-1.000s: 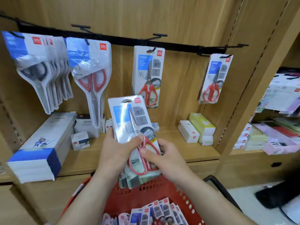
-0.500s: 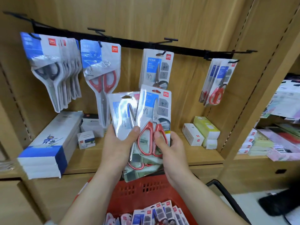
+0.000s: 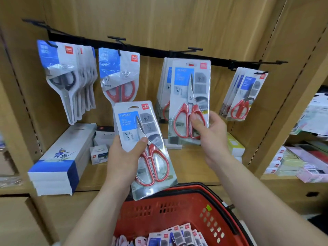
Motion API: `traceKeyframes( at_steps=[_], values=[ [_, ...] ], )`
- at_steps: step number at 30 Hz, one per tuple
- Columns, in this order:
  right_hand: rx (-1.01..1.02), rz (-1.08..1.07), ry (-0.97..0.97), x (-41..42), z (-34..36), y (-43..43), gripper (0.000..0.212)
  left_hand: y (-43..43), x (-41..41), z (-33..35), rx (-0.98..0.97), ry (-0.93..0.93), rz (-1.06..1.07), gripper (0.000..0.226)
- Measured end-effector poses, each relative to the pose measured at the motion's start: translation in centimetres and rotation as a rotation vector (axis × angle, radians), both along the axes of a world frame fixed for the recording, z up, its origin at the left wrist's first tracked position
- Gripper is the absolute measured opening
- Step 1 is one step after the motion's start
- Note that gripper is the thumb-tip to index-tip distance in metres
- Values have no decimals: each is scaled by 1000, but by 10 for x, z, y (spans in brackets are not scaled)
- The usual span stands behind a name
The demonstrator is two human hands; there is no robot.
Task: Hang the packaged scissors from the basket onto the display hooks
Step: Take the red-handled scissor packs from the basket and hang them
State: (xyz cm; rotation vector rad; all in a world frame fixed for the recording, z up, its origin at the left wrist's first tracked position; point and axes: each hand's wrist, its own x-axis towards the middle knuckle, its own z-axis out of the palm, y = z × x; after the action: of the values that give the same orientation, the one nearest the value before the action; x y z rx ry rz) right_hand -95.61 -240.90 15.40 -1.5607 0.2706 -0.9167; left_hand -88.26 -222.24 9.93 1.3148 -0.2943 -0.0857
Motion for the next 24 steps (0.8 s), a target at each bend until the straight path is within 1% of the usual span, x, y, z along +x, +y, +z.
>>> traceKeyframes(
  at_steps=[3, 6, 7, 11, 13, 15, 17, 19, 20, 21, 22, 23, 24],
  values=[
    [-3, 18, -8, 13, 18, -9, 16, 3, -1, 3, 14, -22, -4, 32],
    [-10, -5, 4, 24, 21, -17, 10, 5, -1, 4, 26, -18, 15, 35],
    [-11, -15, 0, 26, 19, -17, 12, 5, -1, 5, 30, -15, 20, 36],
    [-16, -60, -45, 26, 7, -13, 38, 9, 0, 6, 40, -34, 21, 34],
    [-7, -82, -50, 28, 2, -13, 47, 10, 0, 6, 28, -39, 17, 34],
    [3, -85, -48, 34, 4, -13, 52, 11, 0, 5, 23, -35, 12, 34],
    [-12, -72, -22, 43, 9, -13, 47, 11, 0, 5, 23, -30, 9, 32],
    [-91, -90, 50, 54, 14, -13, 41, 11, 0, 4, 27, -29, 9, 27],
    [-137, -116, 105, 61, 13, -15, 43, 11, 0, 3, 32, -31, 8, 26],
    [-183, -136, 176, 66, 12, -16, 50, 11, 0, 3, 37, -30, 7, 26],
    [-226, -162, 287, 69, 11, -16, 62, 11, 0, 2, 41, -28, 8, 26],
    [-255, -198, 395, 68, 7, -15, 74, 11, 1, 2, 44, -27, 9, 26],
    [-254, -210, 463, 64, 2, -10, 81, 12, 1, 2, 45, -27, 9, 26]
  ],
)
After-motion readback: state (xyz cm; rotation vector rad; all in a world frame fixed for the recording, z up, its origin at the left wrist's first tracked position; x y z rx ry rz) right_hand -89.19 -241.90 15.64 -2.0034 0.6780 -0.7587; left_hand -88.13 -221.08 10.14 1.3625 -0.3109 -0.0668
